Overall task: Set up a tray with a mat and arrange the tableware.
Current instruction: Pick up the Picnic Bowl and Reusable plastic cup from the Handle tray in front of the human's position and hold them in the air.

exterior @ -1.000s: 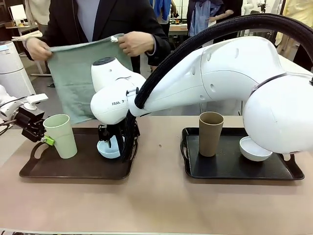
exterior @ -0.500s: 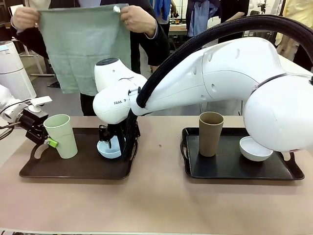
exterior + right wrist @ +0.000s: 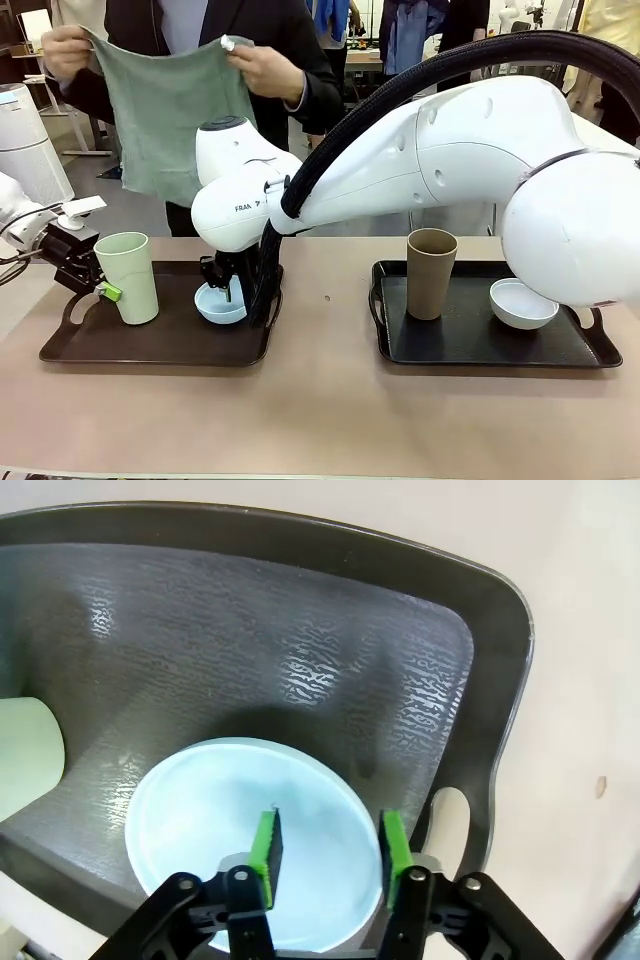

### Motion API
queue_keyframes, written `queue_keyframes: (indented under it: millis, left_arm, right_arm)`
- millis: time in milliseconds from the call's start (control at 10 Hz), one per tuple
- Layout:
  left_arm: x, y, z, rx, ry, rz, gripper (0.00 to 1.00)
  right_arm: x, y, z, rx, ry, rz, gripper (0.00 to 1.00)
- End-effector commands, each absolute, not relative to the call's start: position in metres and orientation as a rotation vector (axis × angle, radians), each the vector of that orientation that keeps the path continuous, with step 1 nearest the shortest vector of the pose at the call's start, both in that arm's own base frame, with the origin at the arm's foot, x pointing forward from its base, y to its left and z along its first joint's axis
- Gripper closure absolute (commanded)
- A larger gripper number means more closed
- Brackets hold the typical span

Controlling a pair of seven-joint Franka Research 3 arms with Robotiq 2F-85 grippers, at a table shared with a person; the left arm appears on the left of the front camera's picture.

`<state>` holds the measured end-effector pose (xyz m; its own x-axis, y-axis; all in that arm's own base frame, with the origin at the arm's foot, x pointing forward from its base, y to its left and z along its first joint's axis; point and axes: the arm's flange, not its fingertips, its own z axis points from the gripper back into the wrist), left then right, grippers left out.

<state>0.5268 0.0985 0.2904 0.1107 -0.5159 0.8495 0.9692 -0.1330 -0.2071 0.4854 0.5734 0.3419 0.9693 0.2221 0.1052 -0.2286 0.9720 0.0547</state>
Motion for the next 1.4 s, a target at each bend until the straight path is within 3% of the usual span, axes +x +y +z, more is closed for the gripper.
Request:
queue_keyframes:
  millis: [0, 200, 300, 400, 500, 600, 700, 1000, 1300]
  left_arm:
    - [0.526, 0.1, 0.29, -1.025, -0.638, -1.421, 1.0]
    - [0.526, 0.101, 0.287, -1.031, -0.638, -1.415, 1.0]
    - [0.526, 0.101, 0.287, -1.032, -0.639, -1.416, 0.73]
    - [0.526, 0.101, 0.287, -1.031, -0.641, -1.422, 0.74]
    - [0.526, 0.102, 0.288, -1.028, -0.643, -1.43, 1.0]
    - [0.526, 0.103, 0.289, -1.026, -0.645, -1.438, 0.74]
    - [0.525, 0.104, 0.292, -1.023, -0.647, -1.444, 1.0]
    - [0.513, 0.111, 0.326, -1.01, -0.736, -1.493, 1.0]
    - [0.489, 0.121, 0.399, -0.94, -0.864, -1.581, 1.0]
  right_arm:
    - [0.479, 0.565, 0.34, 0.086, -0.092, 0.246, 1.0]
    - [0.48, 0.565, 0.34, 0.082, -0.089, 0.246, 1.0]
    - [0.48, 0.565, 0.339, 0.08, -0.088, 0.245, 1.0]
    - [0.48, 0.565, 0.339, 0.075, -0.088, 0.244, 1.0]
    - [0.479, 0.564, 0.34, 0.068, -0.092, 0.244, 1.0]
    - [0.478, 0.564, 0.342, 0.065, -0.094, 0.244, 1.0]
    - [0.478, 0.565, 0.344, 0.059, -0.102, 0.241, 1.0]
    - [0.473, 0.556, 0.362, 0.05, -0.123, 0.231, 1.0]
    - [0.443, 0.542, 0.421, 0.072, -0.232, 0.241, 1.0]
